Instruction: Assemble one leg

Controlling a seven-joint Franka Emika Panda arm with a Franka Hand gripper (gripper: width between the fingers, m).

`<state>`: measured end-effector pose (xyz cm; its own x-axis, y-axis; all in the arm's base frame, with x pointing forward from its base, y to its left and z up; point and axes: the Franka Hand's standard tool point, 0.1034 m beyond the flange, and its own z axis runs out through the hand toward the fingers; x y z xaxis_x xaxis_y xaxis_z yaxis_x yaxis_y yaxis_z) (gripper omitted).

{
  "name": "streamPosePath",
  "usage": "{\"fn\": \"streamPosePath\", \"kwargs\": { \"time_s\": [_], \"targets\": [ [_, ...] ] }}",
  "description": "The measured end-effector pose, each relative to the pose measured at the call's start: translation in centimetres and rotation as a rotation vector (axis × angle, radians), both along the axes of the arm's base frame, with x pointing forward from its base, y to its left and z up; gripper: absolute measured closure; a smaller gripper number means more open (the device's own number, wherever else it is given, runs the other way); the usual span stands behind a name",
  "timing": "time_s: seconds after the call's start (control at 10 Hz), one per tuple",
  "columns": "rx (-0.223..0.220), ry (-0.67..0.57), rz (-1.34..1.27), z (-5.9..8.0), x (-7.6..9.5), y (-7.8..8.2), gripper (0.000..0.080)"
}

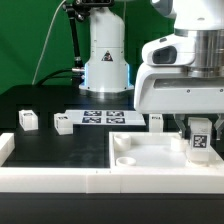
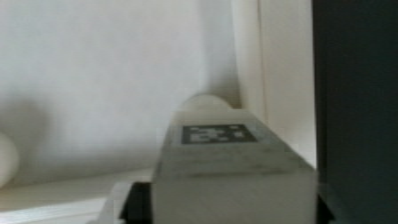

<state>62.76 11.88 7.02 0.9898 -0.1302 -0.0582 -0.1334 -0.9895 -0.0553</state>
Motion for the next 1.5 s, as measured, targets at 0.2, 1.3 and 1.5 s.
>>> {"fn": "streamPosePath", "kwargs": {
  "time_s": [0.2, 1.3, 1.5],
  "targets": [
    [0.01, 0.013, -0.056, -0.06, 0.05, -0.24, 0.051],
    [-0.018, 0.117, -1.361, -0.12, 0.23, -0.3, 0.0508],
    [-0.017, 0.116, -1.355, -0.13, 0.23, -0.27, 0.0508]
  ]
}}
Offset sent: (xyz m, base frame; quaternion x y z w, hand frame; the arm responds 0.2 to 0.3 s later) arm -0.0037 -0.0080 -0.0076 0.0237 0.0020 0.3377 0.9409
